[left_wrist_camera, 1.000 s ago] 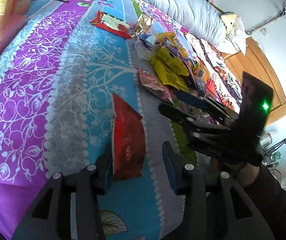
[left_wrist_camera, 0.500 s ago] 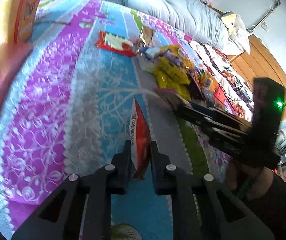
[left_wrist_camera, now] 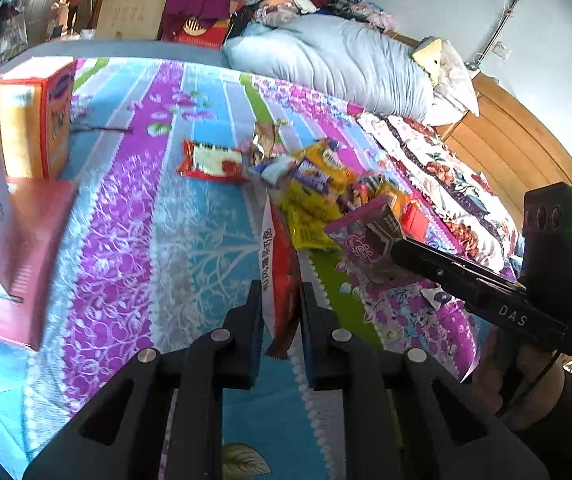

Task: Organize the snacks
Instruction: 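Grasp the red snack bag with left tool while right tool grasps pink flamingo bag, then carry the red bag and pink flamingo bag over the mesh basket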

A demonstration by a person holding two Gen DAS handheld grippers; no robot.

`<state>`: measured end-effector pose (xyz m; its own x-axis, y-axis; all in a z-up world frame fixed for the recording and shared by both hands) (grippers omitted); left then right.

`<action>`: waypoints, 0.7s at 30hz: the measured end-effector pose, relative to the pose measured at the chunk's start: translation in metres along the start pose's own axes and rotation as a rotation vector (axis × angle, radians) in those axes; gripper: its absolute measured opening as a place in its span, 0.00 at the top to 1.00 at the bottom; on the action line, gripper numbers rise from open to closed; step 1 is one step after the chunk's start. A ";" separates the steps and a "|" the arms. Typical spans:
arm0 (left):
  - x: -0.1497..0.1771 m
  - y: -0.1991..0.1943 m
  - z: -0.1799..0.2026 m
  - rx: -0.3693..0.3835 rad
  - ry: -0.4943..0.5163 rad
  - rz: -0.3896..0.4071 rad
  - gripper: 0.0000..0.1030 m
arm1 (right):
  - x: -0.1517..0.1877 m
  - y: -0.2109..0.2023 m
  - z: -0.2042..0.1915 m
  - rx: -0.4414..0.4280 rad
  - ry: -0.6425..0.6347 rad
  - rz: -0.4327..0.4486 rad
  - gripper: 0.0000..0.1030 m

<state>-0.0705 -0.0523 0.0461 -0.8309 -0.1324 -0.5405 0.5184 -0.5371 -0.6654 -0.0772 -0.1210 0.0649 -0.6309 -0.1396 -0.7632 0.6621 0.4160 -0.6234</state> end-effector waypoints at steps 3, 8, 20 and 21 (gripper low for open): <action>-0.006 -0.014 0.002 0.003 0.001 0.025 0.85 | -0.007 -0.009 -0.003 0.015 -0.012 0.018 0.78; -0.013 -0.035 0.004 0.005 0.006 0.059 0.85 | -0.018 -0.022 -0.016 0.031 -0.052 0.039 0.80; 0.036 0.004 -0.041 -0.074 0.002 -0.096 0.85 | 0.063 0.047 -0.008 0.033 -0.064 -0.258 0.80; 0.041 0.010 -0.046 -0.084 0.000 -0.110 0.85 | 0.064 0.049 -0.007 0.032 -0.065 -0.261 0.80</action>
<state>-0.0902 -0.0253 -0.0068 -0.8835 -0.0769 -0.4621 0.4397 -0.4763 -0.7614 -0.0883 -0.1031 -0.0127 -0.7554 -0.2965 -0.5843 0.4933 0.3295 -0.8050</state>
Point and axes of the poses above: each gripper's, at about its wrist camera, not at the fingertips, and y roughly the way its jaws point, z to its right, x to its underside, the point moved 8 cm from there along y, roughly the way its jaws point, and after that the axes turned 12 degrees about -y, right-handed, at the moved point
